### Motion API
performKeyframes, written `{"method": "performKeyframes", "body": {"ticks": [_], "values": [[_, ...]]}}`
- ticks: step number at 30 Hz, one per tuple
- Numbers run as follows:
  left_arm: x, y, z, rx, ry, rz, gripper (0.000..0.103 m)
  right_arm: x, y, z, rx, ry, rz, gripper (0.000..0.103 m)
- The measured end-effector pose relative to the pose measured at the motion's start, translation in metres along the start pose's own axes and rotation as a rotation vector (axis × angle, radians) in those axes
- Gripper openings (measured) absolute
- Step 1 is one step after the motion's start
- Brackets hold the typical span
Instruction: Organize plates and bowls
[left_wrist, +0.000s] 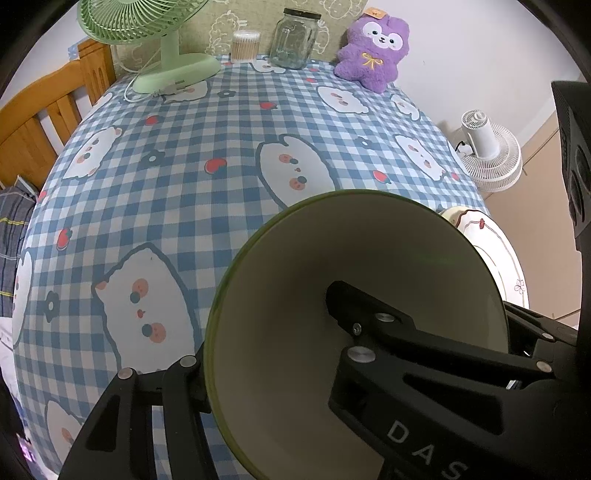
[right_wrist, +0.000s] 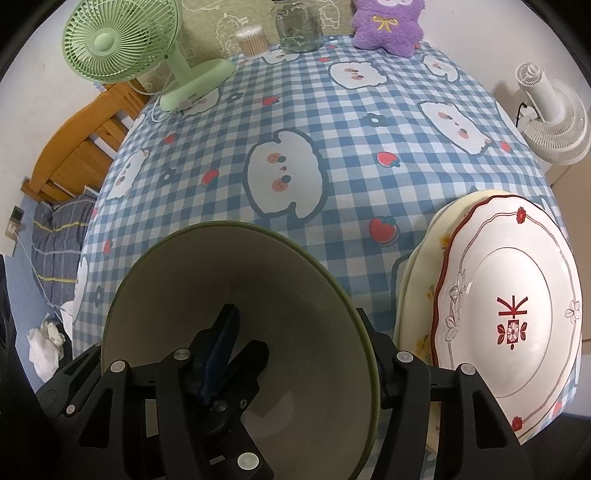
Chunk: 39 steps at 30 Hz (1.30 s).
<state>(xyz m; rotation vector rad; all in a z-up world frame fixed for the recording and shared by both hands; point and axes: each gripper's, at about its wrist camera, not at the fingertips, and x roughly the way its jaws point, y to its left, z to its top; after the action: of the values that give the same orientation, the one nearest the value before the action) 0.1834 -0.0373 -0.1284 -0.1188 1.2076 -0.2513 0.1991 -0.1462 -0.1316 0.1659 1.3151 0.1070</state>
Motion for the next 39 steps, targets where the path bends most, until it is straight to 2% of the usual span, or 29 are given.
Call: {"method": "performKeyframes", "body": {"ticks": [18,39], "values": [[-0.014,-0.004,-0.001,0.014,-0.023,0.012,0.058,-0.015,0.002,0.000,-0.013,-0.034,-0.020,0.063],[-0.064,-0.026,0.007,0.069,-0.115,0.006,0.057,-0.075,0.007,-0.001,0.007,-0.150,-0.038,0.063]]}}
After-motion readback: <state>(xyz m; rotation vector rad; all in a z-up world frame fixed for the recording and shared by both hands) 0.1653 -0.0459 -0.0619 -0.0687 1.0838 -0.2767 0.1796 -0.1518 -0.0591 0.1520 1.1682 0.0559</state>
